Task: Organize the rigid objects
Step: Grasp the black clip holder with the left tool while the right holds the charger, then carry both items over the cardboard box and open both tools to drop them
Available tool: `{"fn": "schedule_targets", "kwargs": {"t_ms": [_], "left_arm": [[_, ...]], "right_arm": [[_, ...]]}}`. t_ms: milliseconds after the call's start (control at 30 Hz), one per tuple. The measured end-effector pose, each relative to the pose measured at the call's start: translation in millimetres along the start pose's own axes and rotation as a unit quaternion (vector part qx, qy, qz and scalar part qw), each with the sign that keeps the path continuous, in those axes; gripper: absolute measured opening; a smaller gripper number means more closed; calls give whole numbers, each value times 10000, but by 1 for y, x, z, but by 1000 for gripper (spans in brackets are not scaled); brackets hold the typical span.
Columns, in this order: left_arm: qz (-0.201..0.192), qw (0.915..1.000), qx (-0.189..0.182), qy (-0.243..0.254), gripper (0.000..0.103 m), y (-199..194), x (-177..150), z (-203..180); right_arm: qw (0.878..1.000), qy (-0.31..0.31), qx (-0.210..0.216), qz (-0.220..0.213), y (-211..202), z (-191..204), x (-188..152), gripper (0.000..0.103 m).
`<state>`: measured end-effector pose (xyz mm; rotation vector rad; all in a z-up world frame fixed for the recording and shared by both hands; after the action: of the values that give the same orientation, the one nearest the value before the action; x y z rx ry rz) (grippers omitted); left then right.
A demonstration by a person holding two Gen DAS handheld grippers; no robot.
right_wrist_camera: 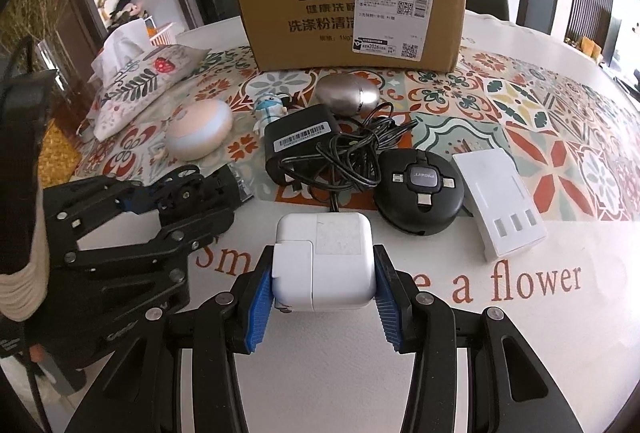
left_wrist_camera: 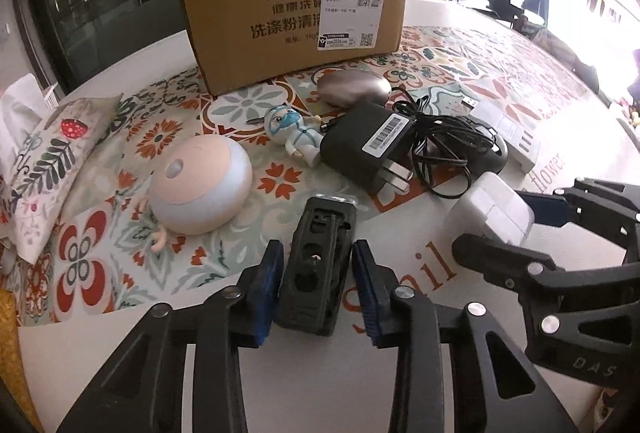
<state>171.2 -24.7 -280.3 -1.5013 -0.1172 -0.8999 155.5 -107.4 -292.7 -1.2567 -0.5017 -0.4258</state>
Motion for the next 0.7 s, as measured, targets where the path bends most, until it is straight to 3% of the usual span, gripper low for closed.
{"fn": "schedule_targets", "kwargs": {"t_ms": [400, 700], "left_arm": [[20, 9991, 25, -414, 29, -22, 2, -2], [-111, 9970, 159, -746, 29, -60, 26, -7]], "right_arm": [[10000, 35, 87, -18, -16, -2, 0, 46], [9996, -91, 206, -164, -52, -2, 14, 46]]}}
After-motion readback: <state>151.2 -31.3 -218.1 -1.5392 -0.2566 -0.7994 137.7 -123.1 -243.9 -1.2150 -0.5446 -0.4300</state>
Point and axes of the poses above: each gripper's, at about its wrist camera, not at the fingertips, and y roughly the way its jaws point, z to its left, x to its top, the point moved 7 cm from there along y, roughly the way its jaws point, and after that the axes turned 8 degrees about x, right-handed, at the moved point
